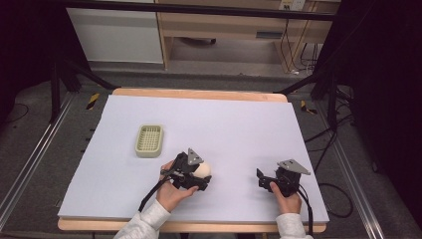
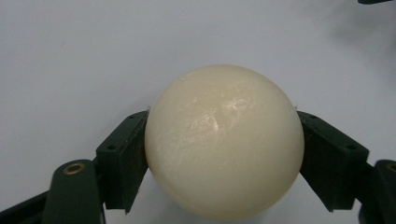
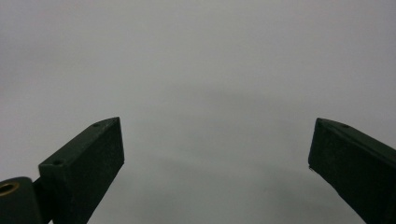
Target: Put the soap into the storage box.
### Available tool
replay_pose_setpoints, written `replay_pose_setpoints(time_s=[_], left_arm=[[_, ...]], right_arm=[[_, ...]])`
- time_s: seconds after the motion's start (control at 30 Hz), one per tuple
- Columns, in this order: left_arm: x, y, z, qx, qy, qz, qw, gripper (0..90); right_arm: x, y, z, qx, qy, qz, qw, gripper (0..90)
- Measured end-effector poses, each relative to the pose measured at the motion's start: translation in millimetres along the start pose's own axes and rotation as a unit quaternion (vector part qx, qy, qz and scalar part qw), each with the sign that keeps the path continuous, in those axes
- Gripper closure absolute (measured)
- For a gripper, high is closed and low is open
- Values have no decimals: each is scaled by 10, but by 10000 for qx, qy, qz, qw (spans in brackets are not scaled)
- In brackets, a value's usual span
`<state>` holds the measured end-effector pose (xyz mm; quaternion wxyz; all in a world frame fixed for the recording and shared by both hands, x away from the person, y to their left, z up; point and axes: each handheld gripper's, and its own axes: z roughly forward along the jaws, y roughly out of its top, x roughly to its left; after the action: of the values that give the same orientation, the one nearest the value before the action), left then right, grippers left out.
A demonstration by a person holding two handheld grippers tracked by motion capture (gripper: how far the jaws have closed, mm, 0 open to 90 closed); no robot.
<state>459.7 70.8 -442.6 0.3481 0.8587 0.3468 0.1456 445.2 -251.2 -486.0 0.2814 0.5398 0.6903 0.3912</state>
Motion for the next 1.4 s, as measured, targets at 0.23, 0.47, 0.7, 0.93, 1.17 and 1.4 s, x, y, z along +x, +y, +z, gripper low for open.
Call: replay_pose_setpoints(time_s=[0.23,0.47,0.7,0.93,1.17,1.4], left_arm=[[108,18,-89,-54,64,-63,9999,236],[228,29,-184,-104,163,-144,9997,236],[306,14,-236,-119,215,-203,9995,236],[427,-2,-323,-165,337,-272,9989,236],[516,-15,-376,-192,386,-347,9985,237],[611,-22,-430,-191,487,-394,9979,236]], right_arm=[[-1,0,1,-4,-3,1,10000,39],[-1,0,1,-3,-2,1,10000,39],[-2,0,2,-2,-3,3,10000,39],[-1,0,0,-3,-1,1,10000,39],[-2,0,2,1,-1,5,10000,39],[-2,0,1,-5,-5,4,10000,39]])
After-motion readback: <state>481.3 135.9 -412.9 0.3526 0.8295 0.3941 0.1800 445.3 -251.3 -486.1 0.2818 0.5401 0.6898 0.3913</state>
